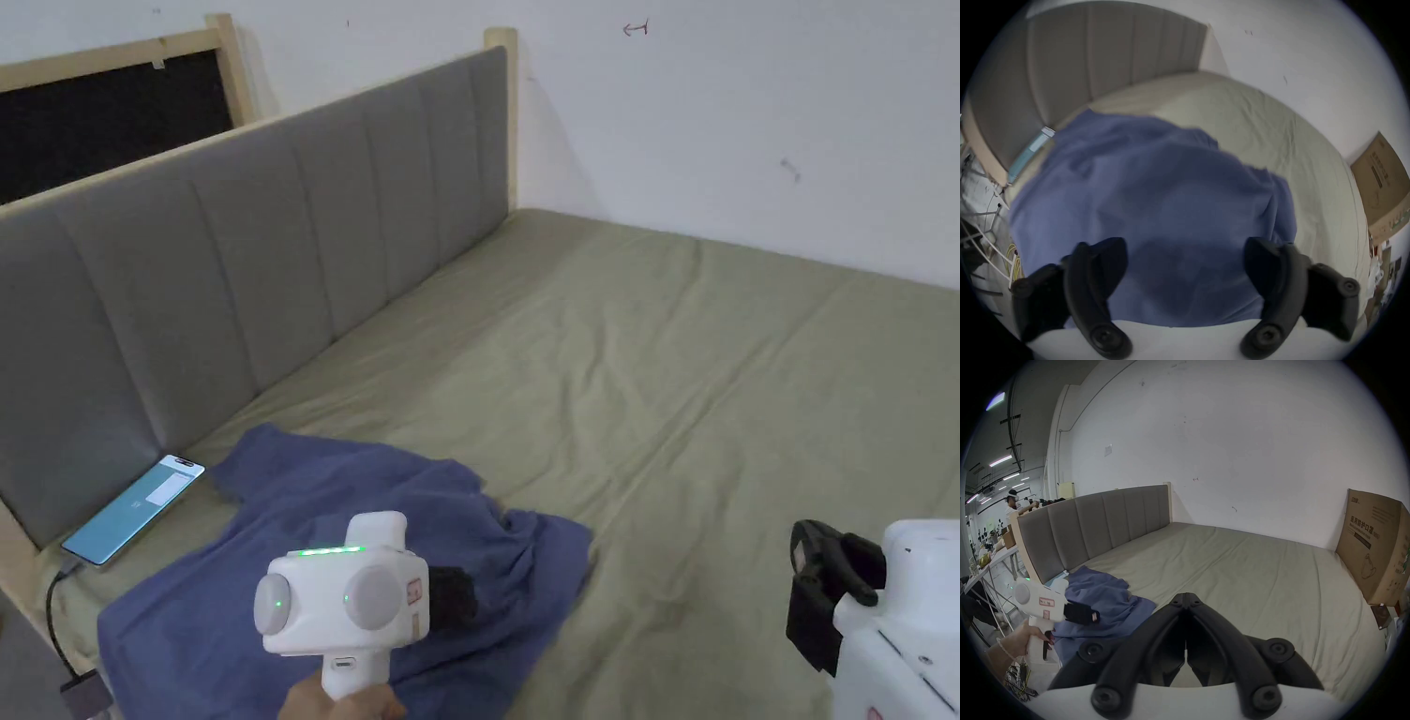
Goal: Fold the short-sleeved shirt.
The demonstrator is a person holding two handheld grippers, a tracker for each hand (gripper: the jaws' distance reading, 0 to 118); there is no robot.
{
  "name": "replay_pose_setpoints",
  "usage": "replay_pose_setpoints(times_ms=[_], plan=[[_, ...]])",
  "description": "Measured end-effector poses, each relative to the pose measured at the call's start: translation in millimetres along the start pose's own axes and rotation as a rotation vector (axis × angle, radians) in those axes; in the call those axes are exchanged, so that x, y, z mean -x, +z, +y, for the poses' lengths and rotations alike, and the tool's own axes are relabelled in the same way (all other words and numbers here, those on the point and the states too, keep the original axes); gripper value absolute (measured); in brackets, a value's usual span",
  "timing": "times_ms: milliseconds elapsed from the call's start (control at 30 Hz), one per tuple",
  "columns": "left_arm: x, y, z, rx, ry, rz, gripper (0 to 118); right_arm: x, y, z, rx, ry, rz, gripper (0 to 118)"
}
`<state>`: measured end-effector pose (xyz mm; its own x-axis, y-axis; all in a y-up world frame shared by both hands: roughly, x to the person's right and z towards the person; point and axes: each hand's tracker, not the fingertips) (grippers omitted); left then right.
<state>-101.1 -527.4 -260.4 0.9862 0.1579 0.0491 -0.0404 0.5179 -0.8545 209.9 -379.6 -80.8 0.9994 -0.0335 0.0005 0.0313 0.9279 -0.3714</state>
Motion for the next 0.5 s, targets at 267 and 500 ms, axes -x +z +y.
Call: replay_pose_setpoints(times_ms=[267,500], plan=[[-19.4,-0.5,-5.8,-0.033,-0.052,0.121,40,-18.7,-6.2,-11.1,0.048,-0.056,-0.025,0],[8.4,8.4,10.4,0.026,0.147,0.023,2,-35.1,5.0,-13.4,0.048,-0.089,-0.059,0]])
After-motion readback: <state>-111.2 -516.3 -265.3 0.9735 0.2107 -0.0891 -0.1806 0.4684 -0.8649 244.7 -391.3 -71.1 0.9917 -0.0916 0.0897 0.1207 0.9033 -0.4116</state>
